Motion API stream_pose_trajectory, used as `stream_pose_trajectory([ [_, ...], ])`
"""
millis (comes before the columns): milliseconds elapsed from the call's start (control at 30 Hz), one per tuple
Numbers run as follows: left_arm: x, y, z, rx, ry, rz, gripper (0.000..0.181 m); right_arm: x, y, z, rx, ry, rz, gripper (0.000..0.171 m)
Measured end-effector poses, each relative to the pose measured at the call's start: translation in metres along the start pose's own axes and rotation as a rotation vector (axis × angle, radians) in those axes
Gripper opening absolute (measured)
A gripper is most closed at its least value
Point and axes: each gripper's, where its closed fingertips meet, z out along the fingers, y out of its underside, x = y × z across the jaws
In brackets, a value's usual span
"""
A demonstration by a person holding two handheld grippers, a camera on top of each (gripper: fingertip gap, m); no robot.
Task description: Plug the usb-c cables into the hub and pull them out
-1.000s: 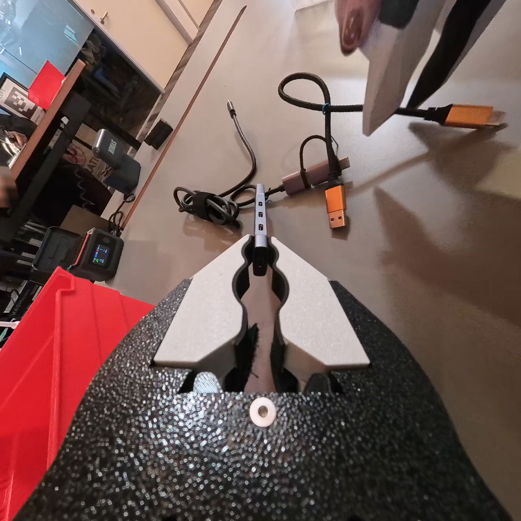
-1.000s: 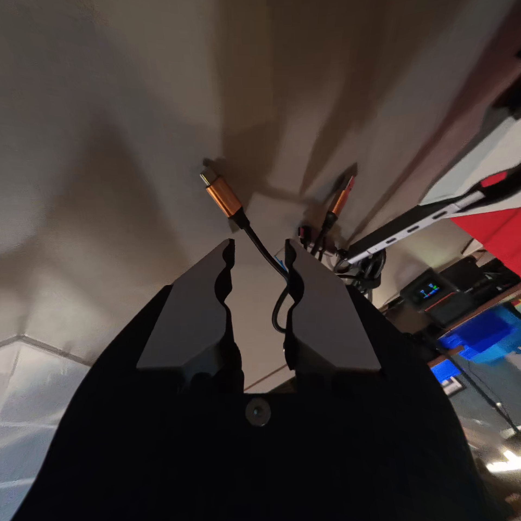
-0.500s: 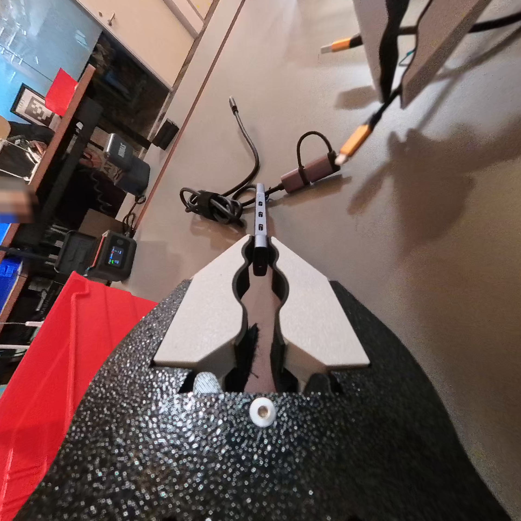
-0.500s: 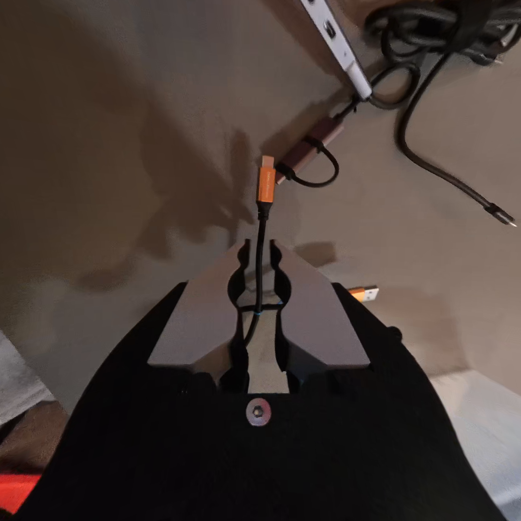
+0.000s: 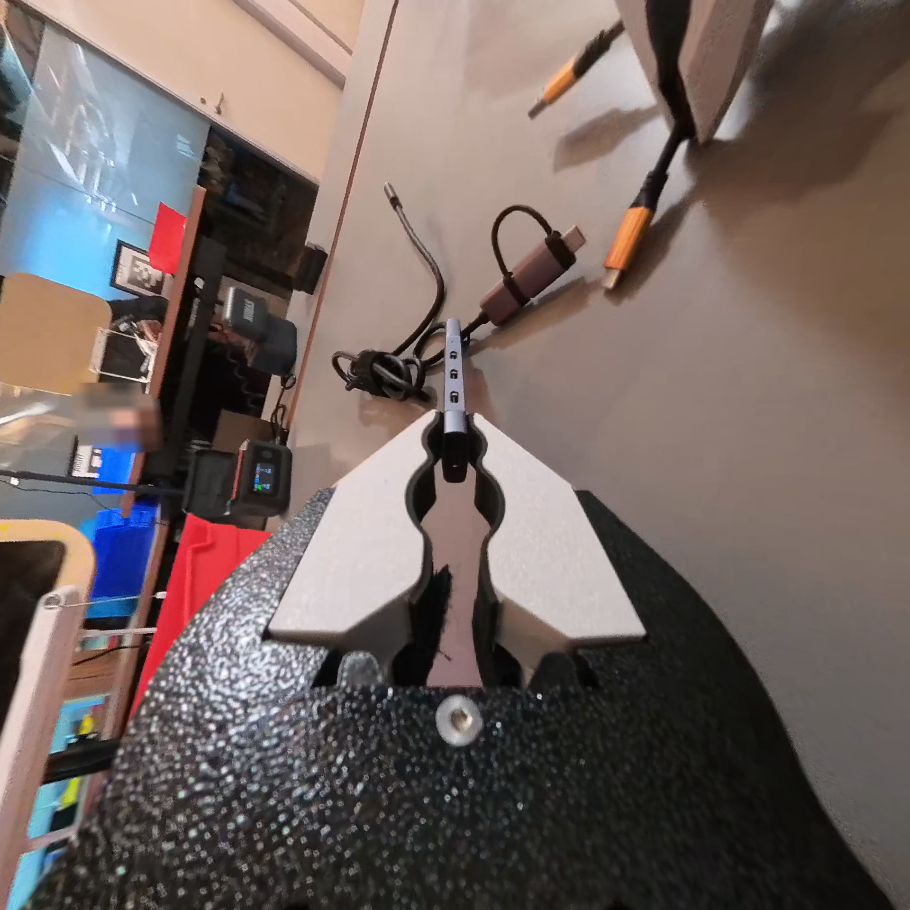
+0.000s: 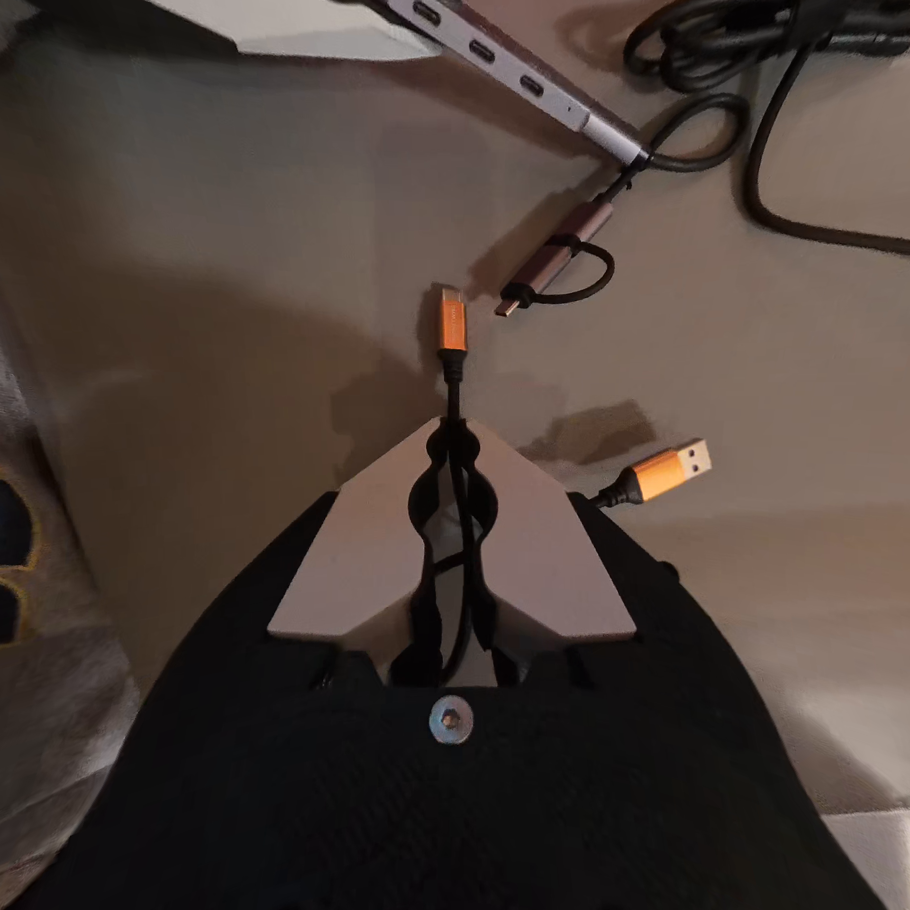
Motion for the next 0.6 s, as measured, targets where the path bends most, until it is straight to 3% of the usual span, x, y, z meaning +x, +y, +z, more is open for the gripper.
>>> stream_pose_trajectory([
  [267, 0.006, -0.007, 0.001, -0.035, -0.061, 0.171, 0.007, -0.003, -0.034, -0.014, 0.118, -0.032, 0.242, 0.002],
  [433, 0.008, -0.011, 0.003, -0.046, -0.076, 0.209, 0.007, 0.005, -0.042, -0.011, 0.062, 0.097, 0.167, 0.002],
  [600, 0.009, -0.011, 0.003, -0.040, -0.070, 0.191, 0.007, -0.002, -0.046, -0.002, 0.021, 0.109, 0.115, 0.002],
])
